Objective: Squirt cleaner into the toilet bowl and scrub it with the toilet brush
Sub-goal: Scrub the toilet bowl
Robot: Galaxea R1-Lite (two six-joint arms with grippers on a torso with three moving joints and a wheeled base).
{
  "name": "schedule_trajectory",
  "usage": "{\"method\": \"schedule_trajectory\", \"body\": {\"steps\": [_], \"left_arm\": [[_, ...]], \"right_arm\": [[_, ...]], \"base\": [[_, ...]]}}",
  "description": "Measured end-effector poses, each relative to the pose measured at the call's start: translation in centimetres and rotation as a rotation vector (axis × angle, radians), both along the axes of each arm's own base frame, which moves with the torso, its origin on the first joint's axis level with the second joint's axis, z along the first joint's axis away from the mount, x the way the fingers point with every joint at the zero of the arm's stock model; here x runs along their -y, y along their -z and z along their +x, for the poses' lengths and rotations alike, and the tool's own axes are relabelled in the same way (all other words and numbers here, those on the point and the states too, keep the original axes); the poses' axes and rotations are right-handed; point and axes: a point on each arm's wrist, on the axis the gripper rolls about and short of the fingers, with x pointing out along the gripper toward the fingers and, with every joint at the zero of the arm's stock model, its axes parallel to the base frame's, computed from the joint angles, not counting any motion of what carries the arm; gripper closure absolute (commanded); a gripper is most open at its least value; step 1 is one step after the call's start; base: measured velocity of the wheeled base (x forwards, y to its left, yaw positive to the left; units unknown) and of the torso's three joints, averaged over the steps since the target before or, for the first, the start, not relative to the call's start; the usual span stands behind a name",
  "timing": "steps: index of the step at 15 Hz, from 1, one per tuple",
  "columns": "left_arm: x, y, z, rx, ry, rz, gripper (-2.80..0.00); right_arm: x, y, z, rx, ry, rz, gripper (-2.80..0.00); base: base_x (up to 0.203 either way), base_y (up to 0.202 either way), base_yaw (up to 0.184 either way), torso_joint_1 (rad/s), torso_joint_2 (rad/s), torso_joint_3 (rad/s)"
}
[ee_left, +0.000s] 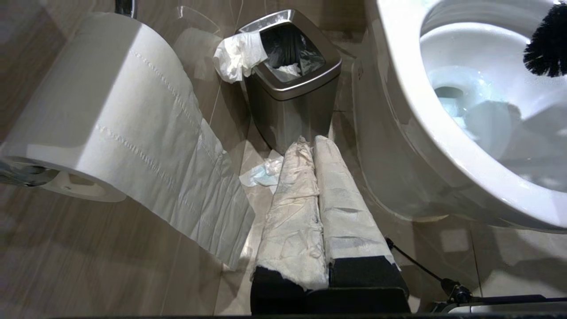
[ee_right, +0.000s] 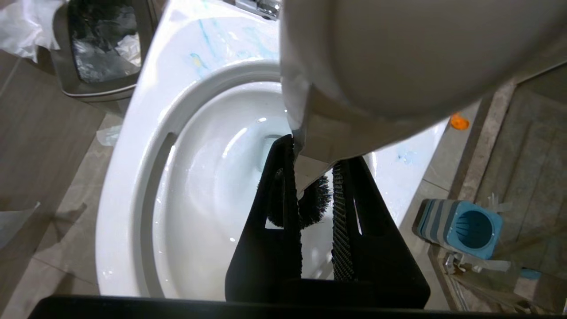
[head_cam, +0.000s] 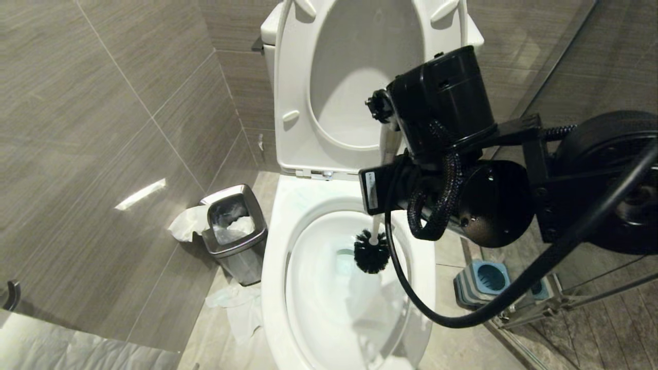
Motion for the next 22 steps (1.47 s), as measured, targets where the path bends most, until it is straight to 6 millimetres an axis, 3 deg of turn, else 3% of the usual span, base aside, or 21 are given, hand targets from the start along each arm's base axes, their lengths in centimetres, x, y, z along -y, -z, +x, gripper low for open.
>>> {"method": "schedule_trajectory", "body": {"steps": [10, 17, 22], "left_arm": [[0.0, 0.0, 0.0, -0.004, -0.006, -0.007, 0.0], [0.0, 0.0, 0.0, -0.004, -0.005, -0.002, 0.0], [0.0, 0.1, 0.0, -0.005, -0.005, 0.0, 0.0]], "right_arm": [[-2.2, 3.5, 1.8, 0.05, 0.067, 0.017, 0.0], [-5.2, 8.7, 4.5, 0.011, 0.095, 0.011, 0.0], [-6.0, 10.9, 6.8, 0.02, 0.139, 0.024, 0.0]], "base": [[0.0, 0.0, 0.0, -0.001, 0.0, 0.062], [0.0, 0.0, 0.0, 0.0, 0.0, 0.0], [0.0, 0.0, 0.0, 0.0, 0.0, 0.0]]}}
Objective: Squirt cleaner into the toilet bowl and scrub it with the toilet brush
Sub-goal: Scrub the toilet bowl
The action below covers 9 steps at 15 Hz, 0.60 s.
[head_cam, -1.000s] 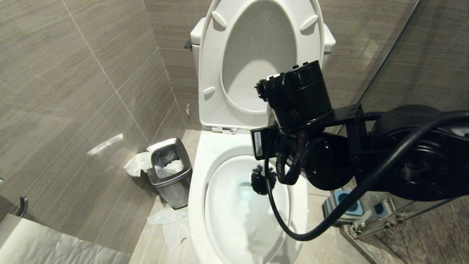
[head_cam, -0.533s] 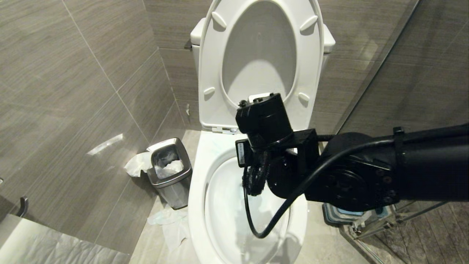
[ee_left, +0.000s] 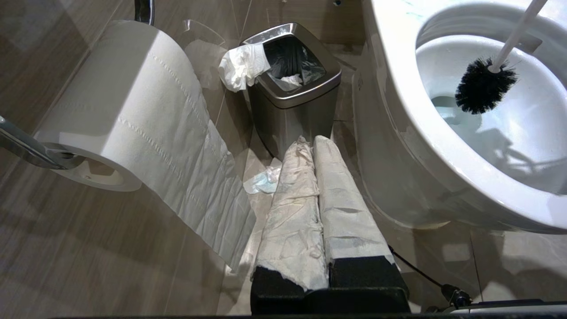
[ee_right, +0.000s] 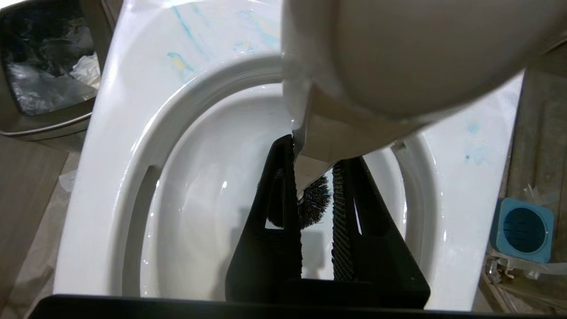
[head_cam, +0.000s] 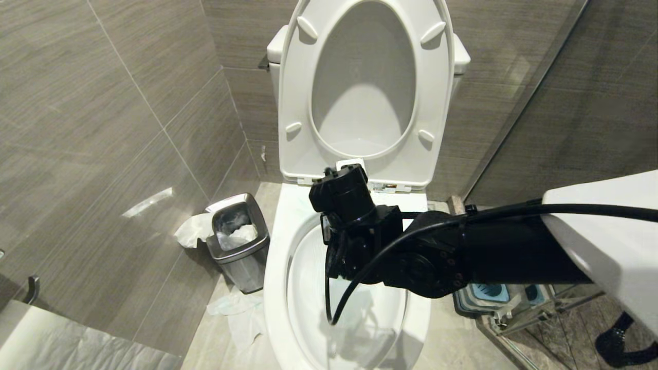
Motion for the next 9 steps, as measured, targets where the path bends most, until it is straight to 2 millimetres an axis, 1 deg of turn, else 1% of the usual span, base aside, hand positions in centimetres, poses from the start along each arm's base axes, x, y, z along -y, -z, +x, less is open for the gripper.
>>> {"method": "schedule_trajectory", "body": {"steps": [3, 9], "left_arm": [[0.0, 0.0, 0.0, 0.0, 0.001, 0.002, 0.0], [0.0, 0.0, 0.0, -0.002, 0.0, 0.025, 0.0]], "right_arm": [[-0.1, 1.3, 1.2, 0.003, 0.021, 0.004, 0.0], [-0.6, 4.0, 2.7, 0.002, 0.039, 0.003, 0.0]], "base": [[0.0, 0.0, 0.0, 0.0, 0.0, 0.0], [0.0, 0.0, 0.0, 0.0, 0.0, 0.0]]}}
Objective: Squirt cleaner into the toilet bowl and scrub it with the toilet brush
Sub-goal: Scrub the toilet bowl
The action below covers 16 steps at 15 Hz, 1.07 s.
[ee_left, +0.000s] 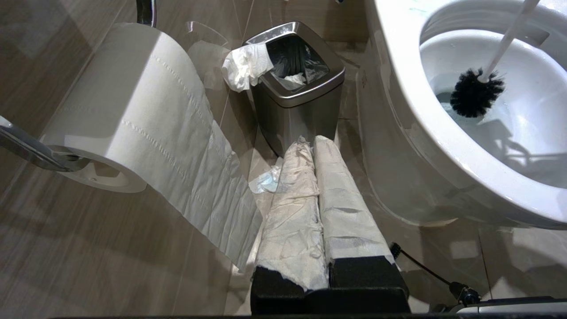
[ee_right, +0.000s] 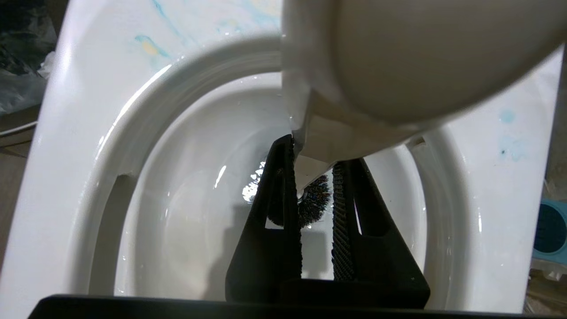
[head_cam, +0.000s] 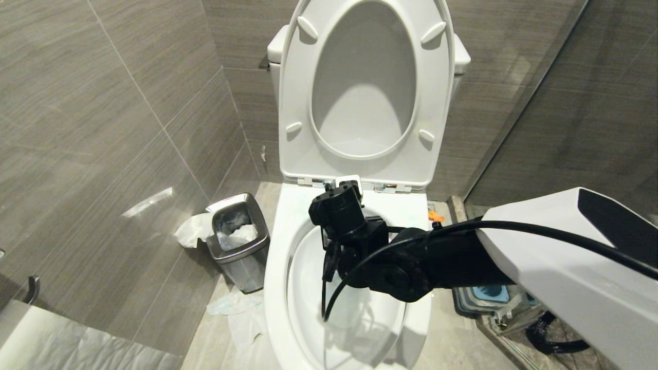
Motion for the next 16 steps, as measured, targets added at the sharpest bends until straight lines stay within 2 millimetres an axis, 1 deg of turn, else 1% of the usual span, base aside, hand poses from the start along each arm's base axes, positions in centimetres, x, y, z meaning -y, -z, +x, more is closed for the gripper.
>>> {"method": "schedule_trajectory", "body": {"steps": [2, 5, 7, 8, 10, 12, 14, 16], "left_arm": [[0.0, 0.0, 0.0, 0.0, 0.002, -0.001, 0.0], [0.0, 0.0, 0.0, 0.001, 0.002, -0.002, 0.0], [0.0, 0.0, 0.0, 0.001, 0.002, -0.002, 0.0], [0.0, 0.0, 0.0, 0.002, 0.002, -0.004, 0.0], [0.0, 0.0, 0.0, 0.003, 0.002, -0.008, 0.0], [0.0, 0.0, 0.0, 0.003, 0.002, -0.005, 0.0], [0.0, 0.0, 0.0, 0.003, 0.003, -0.005, 0.0], [0.0, 0.0, 0.0, 0.003, 0.003, -0.009, 0.0]], "right_arm": [[0.0, 0.8, 0.4, -0.005, 0.008, -0.007, 0.0], [0.2, 1.3, 1.0, -0.009, 0.023, -0.014, 0.0], [0.3, 1.1, 1.1, -0.001, 0.037, -0.02, 0.0], [0.4, 0.6, 0.9, 0.005, 0.038, -0.02, 0.0], [0.6, -1.3, 0.2, 0.021, 0.03, -0.024, 0.0], [0.9, -4.3, -1.3, 0.054, 0.017, 0.001, 0.0], [1.6, -7.6, -3.1, 0.087, 0.007, 0.029, 0.0], [2.5, -10.0, -4.5, 0.104, 0.001, 0.046, 0.0]], "base": [[0.0, 0.0, 0.0, 0.0, 0.0, 0.0], [0.0, 0.0, 0.0, 0.0, 0.0, 0.0], [0.0, 0.0, 0.0, 0.0, 0.0, 0.0], [0.0, 0.0, 0.0, 0.0, 0.0, 0.0], [0.0, 0.0, 0.0, 0.0, 0.0, 0.0], [0.0, 0.0, 0.0, 0.0, 0.0, 0.0], [0.0, 0.0, 0.0, 0.0, 0.0, 0.0], [0.0, 0.0, 0.0, 0.0, 0.0, 0.0]]}}
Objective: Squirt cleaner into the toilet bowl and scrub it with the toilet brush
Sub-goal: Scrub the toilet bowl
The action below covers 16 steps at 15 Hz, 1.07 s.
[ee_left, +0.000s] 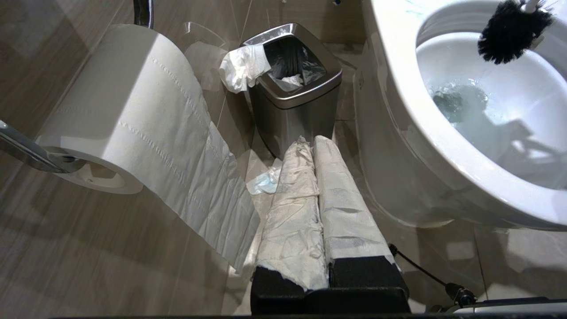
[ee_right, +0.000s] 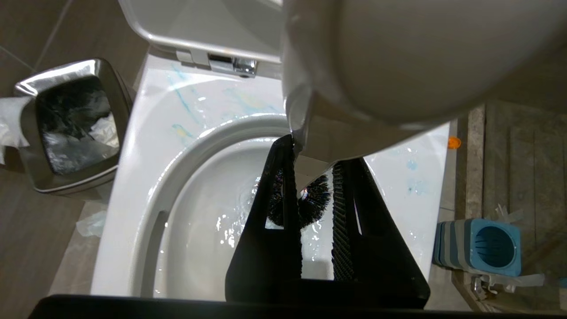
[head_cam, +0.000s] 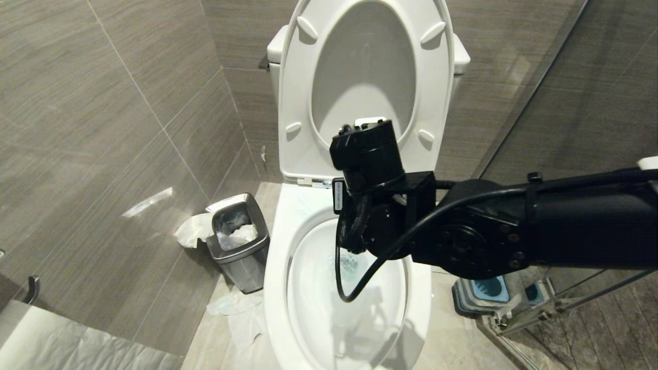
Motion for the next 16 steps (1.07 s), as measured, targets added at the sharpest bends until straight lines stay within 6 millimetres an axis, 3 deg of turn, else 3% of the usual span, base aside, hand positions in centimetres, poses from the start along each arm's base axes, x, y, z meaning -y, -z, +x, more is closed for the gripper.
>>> {"method": "schedule_trajectory", "body": {"steps": [3, 6, 16], "left_arm": [[0.0, 0.0, 0.0, 0.003, 0.0, -0.004, 0.0], [0.0, -0.1, 0.0, 0.006, -0.001, -0.008, 0.0], [0.0, -0.1, 0.0, 0.006, -0.001, -0.008, 0.0]], "right_arm": [[0.6, -1.1, -0.7, 0.013, -0.003, 0.019, 0.0], [0.3, -0.3, -0.5, -0.002, -0.002, 0.032, 0.0], [-1.9, 8.4, 3.0, -0.147, 0.001, -0.005, 0.0]], "base": [[0.0, 0.0, 0.0, 0.0, 0.0, 0.0], [0.0, 0.0, 0.0, 0.0, 0.0, 0.0], [0.0, 0.0, 0.0, 0.0, 0.0, 0.0]]}}
